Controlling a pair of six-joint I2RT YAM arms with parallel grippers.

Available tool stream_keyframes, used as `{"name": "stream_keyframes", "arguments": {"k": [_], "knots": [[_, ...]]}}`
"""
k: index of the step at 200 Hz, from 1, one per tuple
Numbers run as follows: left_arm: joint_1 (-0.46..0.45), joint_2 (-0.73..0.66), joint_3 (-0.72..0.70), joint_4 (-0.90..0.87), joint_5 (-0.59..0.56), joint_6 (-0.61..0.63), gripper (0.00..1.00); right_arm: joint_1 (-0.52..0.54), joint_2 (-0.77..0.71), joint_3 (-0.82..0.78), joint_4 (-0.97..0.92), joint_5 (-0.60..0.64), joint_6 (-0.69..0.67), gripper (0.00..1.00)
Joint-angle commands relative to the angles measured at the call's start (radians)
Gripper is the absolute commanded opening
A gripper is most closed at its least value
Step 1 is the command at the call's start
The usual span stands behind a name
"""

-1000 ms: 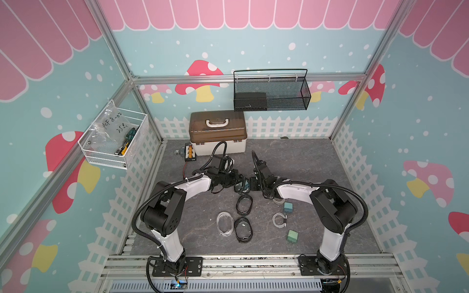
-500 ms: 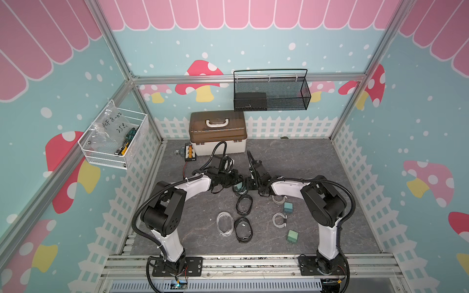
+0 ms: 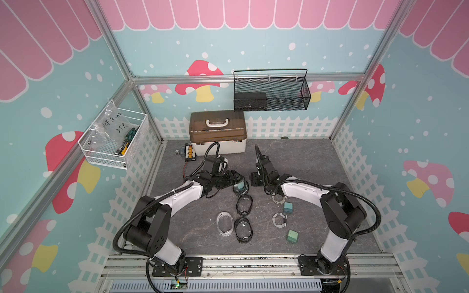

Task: Pack away charging kits
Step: Place the storage bag at the center of the board, then close the storage bag at the center of the board.

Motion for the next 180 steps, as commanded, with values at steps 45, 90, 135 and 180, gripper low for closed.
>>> {"name": "stream_keyframes", "arguments": {"k": [45,90,135,180], "knots": [[0.079,-0.114,-0.116,0.029,-0.179,-0.024,0.74,0.022,0.088,0.065,-0.024,-0.093,-0.01,0.58],[0.119,0.03,-0.084,0.044,-0.044,-0.053,0.74,0.035,0.194,0.087,-0.017,-0.111,0.01,0.52],[0.106,0.157,-0.012,0.003,0.025,-0.06,0.69,0.034,0.195,0.034,0.011,-0.089,0.029,0.33],[0.057,0.243,0.047,0.012,0.094,-0.056,0.69,0.033,0.214,0.01,0.036,-0.092,0.047,0.17]]}}
